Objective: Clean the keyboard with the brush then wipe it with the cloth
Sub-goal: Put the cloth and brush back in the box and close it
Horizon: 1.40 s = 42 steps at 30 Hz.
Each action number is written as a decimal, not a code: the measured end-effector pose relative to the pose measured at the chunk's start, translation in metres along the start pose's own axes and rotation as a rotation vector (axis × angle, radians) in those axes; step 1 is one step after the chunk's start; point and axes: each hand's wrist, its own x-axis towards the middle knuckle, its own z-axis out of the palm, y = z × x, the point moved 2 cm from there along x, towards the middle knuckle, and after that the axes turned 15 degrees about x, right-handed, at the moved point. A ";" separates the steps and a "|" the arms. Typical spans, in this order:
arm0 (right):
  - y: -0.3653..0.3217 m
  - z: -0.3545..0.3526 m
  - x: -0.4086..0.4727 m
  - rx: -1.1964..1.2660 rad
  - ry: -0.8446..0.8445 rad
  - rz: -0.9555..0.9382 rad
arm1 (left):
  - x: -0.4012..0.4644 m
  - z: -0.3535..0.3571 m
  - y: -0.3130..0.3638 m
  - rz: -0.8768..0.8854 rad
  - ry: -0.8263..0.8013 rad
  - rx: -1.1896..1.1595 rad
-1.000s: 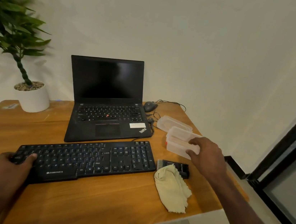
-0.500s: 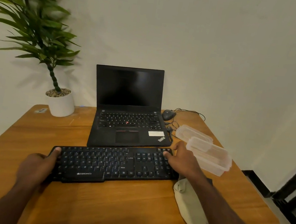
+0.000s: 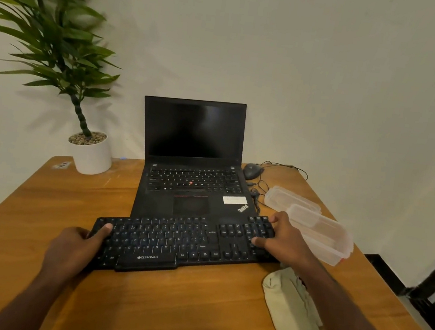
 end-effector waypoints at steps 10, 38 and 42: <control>0.011 -0.010 -0.005 -0.179 -0.148 -0.092 | -0.024 -0.009 0.002 0.206 -0.158 0.019; 0.012 -0.011 -0.019 -0.242 0.012 -0.132 | -0.016 -0.003 0.006 0.209 -0.133 0.488; 0.008 -0.021 -0.034 -0.133 0.172 -0.216 | -0.032 0.016 0.042 0.375 0.044 0.471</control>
